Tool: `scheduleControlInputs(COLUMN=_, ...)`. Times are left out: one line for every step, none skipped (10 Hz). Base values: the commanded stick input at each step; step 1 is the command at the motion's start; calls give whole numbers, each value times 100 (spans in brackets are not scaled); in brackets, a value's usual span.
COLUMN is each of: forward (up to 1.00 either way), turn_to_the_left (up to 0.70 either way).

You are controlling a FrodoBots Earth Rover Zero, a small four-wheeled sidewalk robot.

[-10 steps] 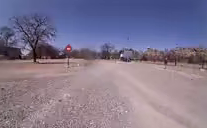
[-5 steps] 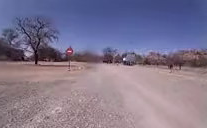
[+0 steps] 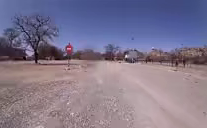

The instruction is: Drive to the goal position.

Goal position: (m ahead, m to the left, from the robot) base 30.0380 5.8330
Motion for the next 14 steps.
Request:
scheduleControlInputs(forward=100, turn_to_the_left=0)
scheduleControlInputs(forward=100, turn_to_the_left=0)
scheduleControlInputs(forward=100, turn_to_the_left=0)
scheduleControlInputs(forward=100, turn_to_the_left=0)
scheduleControlInputs(forward=100, turn_to_the_left=0)
scheduleControlInputs(forward=100, turn_to_the_left=0)
scheduleControlInputs(forward=100, turn_to_the_left=0)
scheduleControlInputs(forward=100, turn_to_the_left=0)
scheduleControlInputs(forward=100, turn_to_the_left=0)
scheduleControlInputs(forward=100, turn_to_the_left=0)
scheduleControlInputs(forward=100, turn_to_the_left=0)
scheduleControlInputs(forward=100, turn_to_the_left=0)
scheduleControlInputs(forward=100, turn_to_the_left=0)
scheduleControlInputs(forward=100, turn_to_the_left=0)
